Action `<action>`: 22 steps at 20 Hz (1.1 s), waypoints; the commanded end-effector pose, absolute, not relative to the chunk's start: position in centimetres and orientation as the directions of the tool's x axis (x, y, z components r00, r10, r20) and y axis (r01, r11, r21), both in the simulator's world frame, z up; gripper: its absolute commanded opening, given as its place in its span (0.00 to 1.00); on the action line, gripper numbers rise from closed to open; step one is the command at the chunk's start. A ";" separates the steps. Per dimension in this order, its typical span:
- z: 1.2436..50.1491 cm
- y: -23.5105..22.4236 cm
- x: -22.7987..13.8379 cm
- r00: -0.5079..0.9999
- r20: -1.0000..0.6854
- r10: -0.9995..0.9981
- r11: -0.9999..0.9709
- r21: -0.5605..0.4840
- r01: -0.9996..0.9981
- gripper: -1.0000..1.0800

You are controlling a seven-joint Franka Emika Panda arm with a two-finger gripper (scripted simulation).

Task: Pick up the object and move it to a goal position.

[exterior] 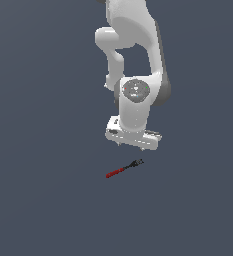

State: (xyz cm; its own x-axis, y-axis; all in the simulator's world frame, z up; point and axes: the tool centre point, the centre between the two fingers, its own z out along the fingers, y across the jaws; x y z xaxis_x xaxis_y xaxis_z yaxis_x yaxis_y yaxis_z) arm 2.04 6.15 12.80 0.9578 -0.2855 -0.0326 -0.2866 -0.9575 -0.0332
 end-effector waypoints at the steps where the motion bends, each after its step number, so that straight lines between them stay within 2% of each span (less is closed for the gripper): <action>1: 12.2 6.0 2.5 0.934 -0.034 -0.355 -0.934 -0.030 -0.356 0.96; 11: 9.9 5.4 4.2 0.796 -0.032 -0.604 -0.796 -0.016 -0.605 0.96; 22: 7.3 4.7 5.9 0.580 -0.017 -0.814 -0.580 -0.003 -0.814 0.96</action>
State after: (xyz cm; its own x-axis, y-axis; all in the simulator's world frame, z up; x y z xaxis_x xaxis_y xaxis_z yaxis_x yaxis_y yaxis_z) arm 5.68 4.82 7.66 0.6128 -0.7900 -0.0202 -0.7902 -0.6128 -0.0042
